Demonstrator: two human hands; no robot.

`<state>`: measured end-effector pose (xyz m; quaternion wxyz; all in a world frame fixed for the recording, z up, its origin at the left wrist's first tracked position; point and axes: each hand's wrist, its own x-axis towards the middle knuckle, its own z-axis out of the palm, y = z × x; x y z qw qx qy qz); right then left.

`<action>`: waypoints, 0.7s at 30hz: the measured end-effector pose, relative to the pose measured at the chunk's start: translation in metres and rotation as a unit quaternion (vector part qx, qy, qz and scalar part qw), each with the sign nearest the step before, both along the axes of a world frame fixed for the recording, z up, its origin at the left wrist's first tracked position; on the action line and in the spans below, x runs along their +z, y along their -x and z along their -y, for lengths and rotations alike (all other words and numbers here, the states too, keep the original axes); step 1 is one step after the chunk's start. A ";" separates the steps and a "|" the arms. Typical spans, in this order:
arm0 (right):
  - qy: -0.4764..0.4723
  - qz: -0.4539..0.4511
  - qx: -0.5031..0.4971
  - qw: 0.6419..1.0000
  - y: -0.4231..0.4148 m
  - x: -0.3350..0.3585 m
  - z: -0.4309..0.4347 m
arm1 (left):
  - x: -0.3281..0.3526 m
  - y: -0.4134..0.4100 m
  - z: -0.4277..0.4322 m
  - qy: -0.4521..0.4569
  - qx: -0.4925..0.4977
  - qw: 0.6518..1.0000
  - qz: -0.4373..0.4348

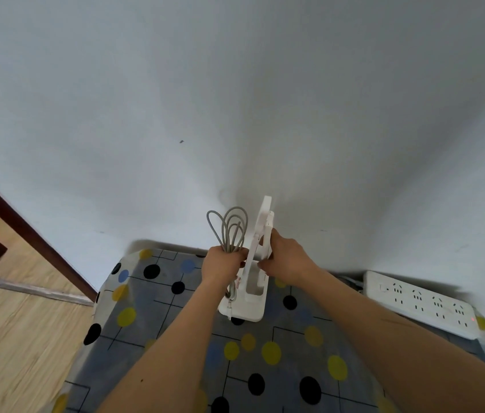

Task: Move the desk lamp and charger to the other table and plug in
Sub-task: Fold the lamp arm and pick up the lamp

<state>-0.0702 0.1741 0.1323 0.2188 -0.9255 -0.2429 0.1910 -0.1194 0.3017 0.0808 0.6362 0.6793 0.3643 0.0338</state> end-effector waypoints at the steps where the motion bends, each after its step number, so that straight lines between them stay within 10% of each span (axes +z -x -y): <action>1: 0.000 -0.001 -0.001 1.000 0.000 -0.001 0.000 | 0.000 0.000 0.000 0.001 0.002 1.000 0.001; 21: -0.065 -0.017 -0.016 0.998 0.000 0.011 0.017 | 0.010 0.014 -0.020 0.021 0.095 0.984 0.147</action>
